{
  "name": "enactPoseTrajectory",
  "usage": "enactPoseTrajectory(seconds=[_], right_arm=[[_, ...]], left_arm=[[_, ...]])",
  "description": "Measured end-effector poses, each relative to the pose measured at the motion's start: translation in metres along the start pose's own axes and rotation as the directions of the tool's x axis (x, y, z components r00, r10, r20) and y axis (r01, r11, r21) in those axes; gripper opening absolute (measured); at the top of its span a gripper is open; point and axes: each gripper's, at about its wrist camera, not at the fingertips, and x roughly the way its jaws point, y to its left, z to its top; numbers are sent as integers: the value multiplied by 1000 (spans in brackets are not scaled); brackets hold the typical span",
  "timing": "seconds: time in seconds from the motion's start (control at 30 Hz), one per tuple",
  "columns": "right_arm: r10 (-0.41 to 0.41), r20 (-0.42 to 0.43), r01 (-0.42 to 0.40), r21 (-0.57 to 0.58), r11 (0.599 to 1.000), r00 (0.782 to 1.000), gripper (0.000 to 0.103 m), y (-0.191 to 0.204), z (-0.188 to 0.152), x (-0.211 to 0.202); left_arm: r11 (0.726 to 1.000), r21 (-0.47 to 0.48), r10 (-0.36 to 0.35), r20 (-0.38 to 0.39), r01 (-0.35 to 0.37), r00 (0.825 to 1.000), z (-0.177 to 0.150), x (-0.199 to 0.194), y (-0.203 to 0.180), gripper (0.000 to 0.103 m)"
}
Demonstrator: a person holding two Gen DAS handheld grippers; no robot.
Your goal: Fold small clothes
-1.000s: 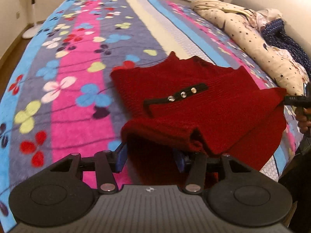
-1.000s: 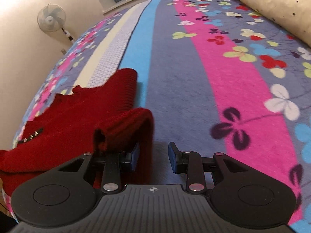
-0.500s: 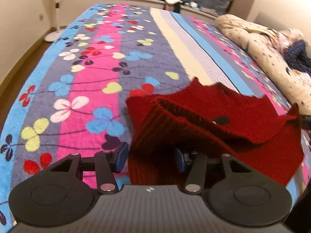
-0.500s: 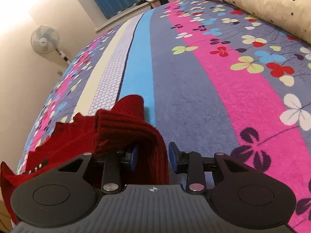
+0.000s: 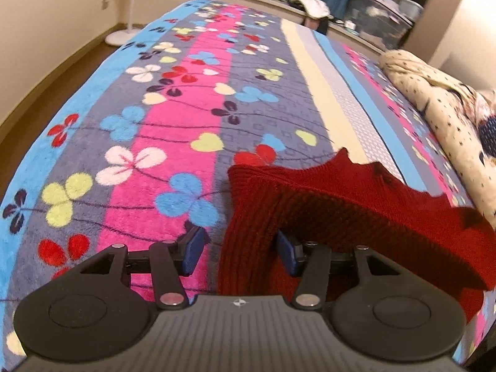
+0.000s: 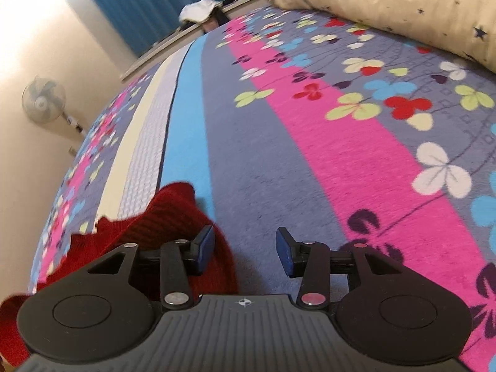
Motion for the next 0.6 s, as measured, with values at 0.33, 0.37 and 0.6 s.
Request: enactPoseTrajectory(seconds=[0.33, 0.37, 0.6], right_arm=[[94, -105, -96, -19, 995, 990, 61, 11, -8, 12], [96, -114, -100, -23, 995, 989, 62, 13, -9, 14], [67, -149, -73, -30, 997, 987, 67, 20, -14, 24]], left_arm=[[1000, -16, -6, -46, 5, 999, 0, 12, -4, 63], [1000, -20, -6, -50, 5, 999, -1, 14, -3, 64], [996, -82, -26, -91, 18, 995, -1, 27, 6, 68]])
